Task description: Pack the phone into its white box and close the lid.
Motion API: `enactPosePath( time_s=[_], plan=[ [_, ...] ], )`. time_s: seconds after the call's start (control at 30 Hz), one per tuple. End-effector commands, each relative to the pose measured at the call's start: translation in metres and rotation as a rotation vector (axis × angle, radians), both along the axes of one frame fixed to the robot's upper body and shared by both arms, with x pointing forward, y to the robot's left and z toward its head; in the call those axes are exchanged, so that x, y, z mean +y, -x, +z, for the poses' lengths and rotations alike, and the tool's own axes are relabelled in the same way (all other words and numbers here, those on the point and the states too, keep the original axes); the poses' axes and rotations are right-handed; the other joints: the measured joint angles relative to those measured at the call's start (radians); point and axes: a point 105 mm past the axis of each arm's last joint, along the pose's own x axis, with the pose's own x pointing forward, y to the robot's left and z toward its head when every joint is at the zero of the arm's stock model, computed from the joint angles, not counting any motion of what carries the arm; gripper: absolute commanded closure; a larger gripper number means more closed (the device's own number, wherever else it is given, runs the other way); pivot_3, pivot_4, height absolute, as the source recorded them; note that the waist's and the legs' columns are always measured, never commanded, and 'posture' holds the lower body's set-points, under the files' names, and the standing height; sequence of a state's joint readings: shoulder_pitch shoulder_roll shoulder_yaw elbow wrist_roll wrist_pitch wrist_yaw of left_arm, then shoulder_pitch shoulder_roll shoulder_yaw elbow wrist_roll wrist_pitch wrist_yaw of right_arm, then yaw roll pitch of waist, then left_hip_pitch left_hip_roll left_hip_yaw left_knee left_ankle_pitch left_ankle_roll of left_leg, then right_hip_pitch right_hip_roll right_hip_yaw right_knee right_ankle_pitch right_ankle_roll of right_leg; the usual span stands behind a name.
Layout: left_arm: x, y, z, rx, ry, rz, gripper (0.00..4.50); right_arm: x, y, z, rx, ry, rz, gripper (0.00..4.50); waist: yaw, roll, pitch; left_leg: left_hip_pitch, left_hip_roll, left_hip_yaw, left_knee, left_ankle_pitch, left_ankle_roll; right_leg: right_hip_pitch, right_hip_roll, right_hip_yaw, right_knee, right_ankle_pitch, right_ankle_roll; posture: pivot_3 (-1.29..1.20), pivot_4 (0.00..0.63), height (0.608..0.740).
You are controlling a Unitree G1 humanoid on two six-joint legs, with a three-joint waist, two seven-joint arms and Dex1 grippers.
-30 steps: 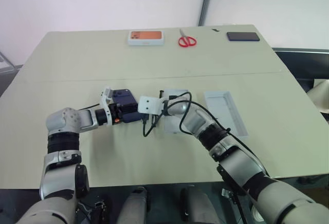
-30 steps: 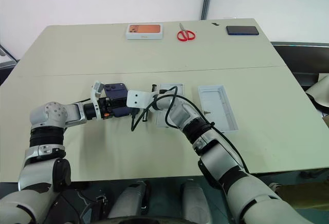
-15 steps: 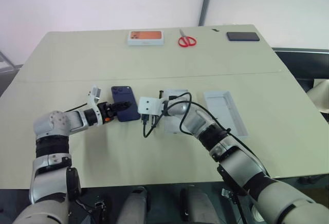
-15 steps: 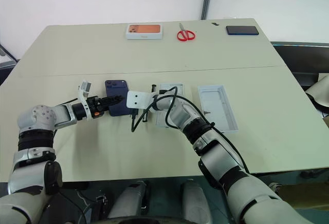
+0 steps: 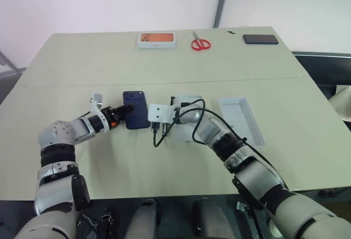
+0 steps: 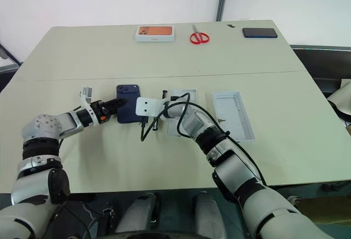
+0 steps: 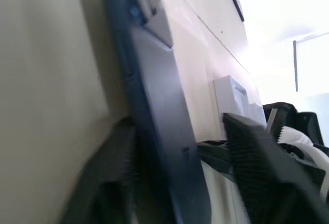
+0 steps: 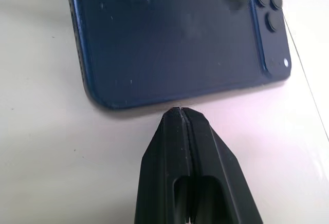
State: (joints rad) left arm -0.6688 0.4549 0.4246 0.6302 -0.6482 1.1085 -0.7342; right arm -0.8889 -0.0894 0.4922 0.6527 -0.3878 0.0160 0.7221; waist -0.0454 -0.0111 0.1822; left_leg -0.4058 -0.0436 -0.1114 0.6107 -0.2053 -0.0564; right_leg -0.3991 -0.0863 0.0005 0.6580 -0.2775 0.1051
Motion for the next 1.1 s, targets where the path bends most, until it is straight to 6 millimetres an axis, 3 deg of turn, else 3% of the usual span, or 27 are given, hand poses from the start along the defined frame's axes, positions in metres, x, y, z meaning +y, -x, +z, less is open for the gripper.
enactPosePath(
  time_s=[0.03, 0.33, 0.43, 0.63, 0.7, 0.9, 1.0, 1.1],
  plan=[
    [-0.001, -0.001, 0.006, -0.016, 0.019, -0.010, 3.60, 0.002, 0.006, -0.008, 0.026, 0.016, 0.014, 4.50, 0.000, 0.000, 0.000, 0.000, 0.000, 0.000, 0.000, 0.000, 0.000, 0.000, 0.000, 0.000, 0.000, 0.000, 0.000, 0.00, 0.150, 0.740],
    [0.002, 0.003, 0.003, 0.000, 0.022, -0.009, 3.60, 0.001, 0.007, -0.010, 0.031, 0.018, 0.013, 4.50, -0.001, 0.000, 0.000, 0.000, 0.000, 0.000, 0.000, 0.000, 0.000, 0.000, 0.000, 0.000, 0.000, 0.000, 0.000, 0.00, 0.150, 0.740],
    [0.002, 0.004, 0.002, 0.010, 0.038, -0.006, 4.38, 0.000, 0.007, -0.010, 0.029, 0.017, 0.014, 4.50, 0.000, 0.000, 0.000, 0.000, 0.000, 0.000, 0.000, 0.000, 0.000, 0.000, 0.000, 0.000, 0.000, 0.000, 0.000, 0.00, 0.150, 0.740],
    [0.004, 0.009, 0.004, 0.022, 0.074, -0.010, 4.47, 0.001, 0.007, -0.005, 0.031, -0.004, 0.017, 4.50, -0.002, 0.000, 0.000, 0.001, 0.000, 0.000, 0.000, 0.000, 0.000, 0.000, 0.000, 0.000, 0.000, 0.000, 0.000, 0.00, 0.150, 0.740],
    [0.005, 0.010, 0.006, 0.016, 0.077, -0.013, 4.47, 0.002, 0.007, 0.000, 0.045, -0.039, 0.019, 4.50, -0.002, 0.000, 0.000, 0.001, 0.000, 0.000, 0.000, 0.000, 0.000, 0.000, 0.000, 0.000, 0.000, 0.000, 0.000, 0.00, 0.150, 0.740],
    [0.014, 0.015, 0.039, -0.108, 0.194, 0.001, 4.47, 0.006, 0.024, 0.060, 0.310, -0.466, 0.106, 4.50, -0.003, -0.001, 0.002, -0.003, 0.002, 0.000, 0.000, 0.000, 0.000, -0.004, 0.000, 0.000, 0.001, 0.000, 0.000, 0.00, 0.150, 0.740],
    [0.019, 0.021, 0.051, -0.142, 0.230, 0.002, 4.50, -0.009, 0.029, 0.072, 0.380, -0.527, 0.139, 3.60, 0.000, -0.003, 0.003, -0.004, 0.003, 0.000, 0.000, 0.000, -0.001, -0.005, 0.000, 0.000, 0.002, 0.000, 0.000, 0.00, 0.150, 0.740],
    [0.019, 0.027, 0.051, -0.137, 0.231, 0.001, 4.50, -0.027, 0.035, 0.072, 0.364, -0.500, 0.138, 2.18, 0.005, -0.004, 0.003, -0.004, 0.002, 0.000, 0.000, 0.000, -0.001, -0.005, -0.001, 0.000, 0.001, 0.000, 0.000, 0.00, 0.150, 0.740]
  ],
)
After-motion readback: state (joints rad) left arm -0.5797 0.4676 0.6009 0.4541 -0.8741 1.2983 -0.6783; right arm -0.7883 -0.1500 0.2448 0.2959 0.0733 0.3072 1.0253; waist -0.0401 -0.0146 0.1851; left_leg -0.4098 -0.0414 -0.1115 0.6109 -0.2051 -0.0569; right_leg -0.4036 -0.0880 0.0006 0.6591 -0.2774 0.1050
